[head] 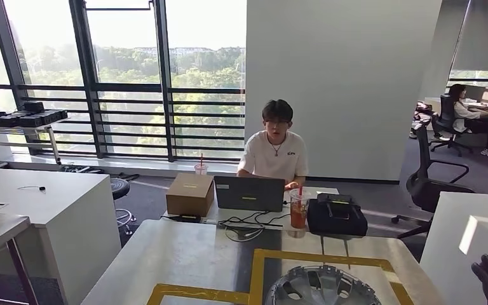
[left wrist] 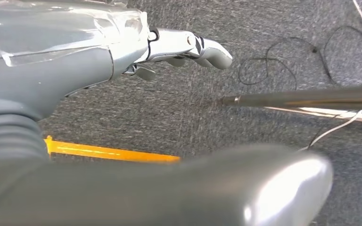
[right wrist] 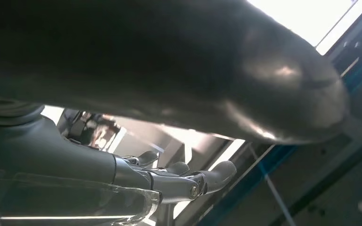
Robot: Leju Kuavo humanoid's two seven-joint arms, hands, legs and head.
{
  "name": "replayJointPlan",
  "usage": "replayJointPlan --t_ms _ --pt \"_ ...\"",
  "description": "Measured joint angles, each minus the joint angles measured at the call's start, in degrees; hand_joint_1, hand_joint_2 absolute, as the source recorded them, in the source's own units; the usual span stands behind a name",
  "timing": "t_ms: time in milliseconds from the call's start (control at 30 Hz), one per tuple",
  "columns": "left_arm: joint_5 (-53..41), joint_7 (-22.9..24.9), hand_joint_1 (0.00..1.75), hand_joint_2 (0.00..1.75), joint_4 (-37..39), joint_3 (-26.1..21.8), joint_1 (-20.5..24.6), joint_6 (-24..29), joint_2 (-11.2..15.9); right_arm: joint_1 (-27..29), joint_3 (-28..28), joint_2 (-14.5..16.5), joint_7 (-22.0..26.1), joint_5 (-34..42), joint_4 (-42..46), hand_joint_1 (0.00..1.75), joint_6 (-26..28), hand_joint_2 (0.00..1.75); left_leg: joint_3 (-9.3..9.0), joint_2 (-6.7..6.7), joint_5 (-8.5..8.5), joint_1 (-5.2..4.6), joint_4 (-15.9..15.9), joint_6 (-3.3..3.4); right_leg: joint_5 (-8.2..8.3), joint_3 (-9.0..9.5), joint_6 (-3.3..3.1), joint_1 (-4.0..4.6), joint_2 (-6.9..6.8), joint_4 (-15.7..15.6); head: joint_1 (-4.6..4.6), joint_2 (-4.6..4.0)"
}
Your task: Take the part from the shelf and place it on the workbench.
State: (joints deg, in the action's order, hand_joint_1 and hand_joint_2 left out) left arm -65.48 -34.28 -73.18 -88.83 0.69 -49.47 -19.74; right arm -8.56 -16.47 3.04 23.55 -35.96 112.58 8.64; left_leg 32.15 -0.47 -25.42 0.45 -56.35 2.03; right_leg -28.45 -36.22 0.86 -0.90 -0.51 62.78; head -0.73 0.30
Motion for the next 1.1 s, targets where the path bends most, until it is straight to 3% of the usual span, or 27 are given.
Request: replayJointPlan --t_ms 67,100,133,167,233,300,400,467,567,600,633,667,733,800,933,1000,1067,1100 --pt "0.9 0.6 0.00 0.00 0.1 0.0 -0.1 0.1 -0.1 4.0 -4.7 0.5 1.0 2.2 3.7 0.00 0.3 0.00 0.07 0.10 -0.01 -0.13 0.0 0.28 -3.42 -3.86 -0.24 0.02 0.29 8.3 0.12 0.01" --pt "1.2 0.9 0.00 0.00 0.2 0.0 -0.2 0.1 -0.1 6.0 -6.8 0.7 1.3 3.1 5.0 0.00 0.4 0.00 0.10 0.11 -0.02 -0.21 0.0 0.32 -4.28 -5.06 -0.09 0.00 0.36 10.9 0.17 0.01" --pt "1.3 1.1 0.00 0.00 0.3 0.0 -0.3 0.1 -0.1 7.5 -8.5 0.8 1.6 3.6 6.1 0.00 0.4 0.00 0.11 0.13 -0.02 -0.27 0.0 0.33 -4.20 -5.09 0.23 -0.02 0.37 11.2 0.22 0.01" --pt "1.4 1.2 0.00 0.00 0.4 0.0 -0.3 0.1 -0.1 8.6 -9.9 1.0 1.7 3.9 7.0 0.00 0.4 0.00 0.07 0.17 -0.03 -0.31 0.0 0.31 -3.19 -3.68 0.64 -0.04 0.36 8.7 0.26 0.01" --pt "1.6 1.3 0.00 0.00 0.6 0.0 -0.3 0.0 -0.1 9.9 -12.0 1.2 1.8 4.2 8.6 0.00 0.4 0.00 0.00 0.28 -0.14 -0.47 -0.2 0.12 -0.41 1.24 1.13 -0.01 0.26 -0.2 0.34 0.01" --pt "1.7 1.3 0.00 0.00 0.7 0.0 -0.3 0.0 -0.1 10.6 -13.2 1.4 1.9 4.2 9.8 0.00 0.4 0.00 -0.02 0.38 -0.40 -0.75 -0.5 -0.34 1.21 4.41 0.66 0.10 0.21 -5.7 0.33 0.00" --pt "1.8 1.3 0.00 0.00 0.7 0.0 -0.3 0.0 0.0 11.3 -14.3 1.7 1.9 4.2 10.9 0.00 0.4 0.00 0.01 0.52 -0.59 -0.71 -0.7 -1.11 1.71 4.79 -0.51 0.17 0.32 -6.3 0.25 0.00" --pt "1.9 1.3 0.00 0.00 0.7 0.0 -0.3 0.0 0.0 11.6 -14.7 1.9 1.9 4.2 11.4 0.00 0.4 0.00 0.91 0.56 -2.19 -0.49 -2.8 -1.72 1.99 4.94 -1.07 -0.22 0.35 -6.5 0.15 -0.01" --pt "2.4 1.7 0.00 0.00 0.8 0.0 -0.4 0.1 0.0 13.2 -15.6 2.2 0.5 4.5 11.9 0.00 0.1 0.00 5.27 0.50 -8.12 -0.03 -13.3 -2.64 2.24 4.96 -1.43 -0.34 0.23 -6.5 -0.08 -0.01" --pt "2.6 1.9 0.00 0.00 1.0 0.0 -0.5 0.1 0.0 14.4 -16.2 2.2 0.0 4.8 11.9 0.00 -0.3 0.00 6.42 0.51 -9.29 0.09 -16.1 -2.79 2.25 4.91 -1.45 -0.30 0.18 -6.4 -0.09 0.00" --pt "2.9 2.0 0.00 0.00 1.2 0.0 -0.6 0.2 0.0 15.7 -17.1 2.4 -0.3 5.0 11.9 0.00 -1.2 0.00 6.59 0.51 -9.30 0.17 -17.0 -2.83 2.25 4.88 -1.45 -0.28 0.15 -6.4 -0.09 0.00" --pt "3.1 2.1 0.00 0.00 1.3 0.0 -0.8 0.2 0.0 17.0 -18.1 2.6 -0.4 5.1 11.9 0.00 -2.6 0.00 5.60 0.50 -8.23 0.20 -15.5 -2.78 2.25 4.88 -1.44 -0.27 0.16 -6.4 -0.11 0.00" --pt "3.2 2.1 0.00 0.00 1.6 0.0 -1.0 0.3 0.0 19.1 -20.8 3.5 -0.2 4.0 11.8 0.00 -6.4 0.00 1.03 0.37 -4.73 0.15 -7.3 -2.35 2.28 4.95 -1.38 -0.27 0.27 -6.4 -0.15 0.00" --pt "3.6 2.2 0.00 0.00 1.8 0.0 -1.0 0.7 0.0 20.4 -24.0 5.0 0.2 1.7 11.6 0.00 -10.9 0.00 -2.27 0.24 -2.72 -0.15 -1.1 -1.80 2.47 4.91 -1.04 -0.08 0.38 -6.4 -0.16 0.00" --pt "5.3 2.8 0.00 0.00 2.3 0.0 -1.4 1.5 0.0 20.7 -31.8 8.7 0.7 -5.6 9.9 0.00 -18.8 0.00 -2.39 0.31 -1.50 -0.51 0.4 -0.60 2.83 4.51 0.19 -0.12 0.43 -6.6 -0.19 0.00" --pt "6.3 3.3 0.00 0.00 2.6 0.0 -1.5 1.7 -0.1 20.1 -36.2 10.0 1.1 -10.2 8.0 0.00 -22.1 0.00 -1.95 0.45 -0.32 -0.30 1.1 0.25 0.19 3.08 0.04 -0.12 0.44 -3.4 -0.03 -0.01" --pt "7.0 3.8 0.00 0.00 3.1 0.0 -1.7 1.9 -0.1 19.3 -40.5 11.0 1.9 -14.6 5.6 0.00 -25.1 0.00 -0.88 0.50 0.59 -0.41 1.2 0.73 -4.36 0.43 -0.52 -0.23 0.45 3.8 0.14 0.00" --pt "7.2 4.0 0.00 0.00 3.4 0.0 -1.8 2.1 -0.1 18.7 -42.6 11.5 2.6 -16.7 4.2 0.00 -26.3 0.00 -0.31 0.53 1.01 -0.53 1.2 0.82 -5.91 -0.53 -0.51 -0.28 0.45 7.1 0.16 0.00"
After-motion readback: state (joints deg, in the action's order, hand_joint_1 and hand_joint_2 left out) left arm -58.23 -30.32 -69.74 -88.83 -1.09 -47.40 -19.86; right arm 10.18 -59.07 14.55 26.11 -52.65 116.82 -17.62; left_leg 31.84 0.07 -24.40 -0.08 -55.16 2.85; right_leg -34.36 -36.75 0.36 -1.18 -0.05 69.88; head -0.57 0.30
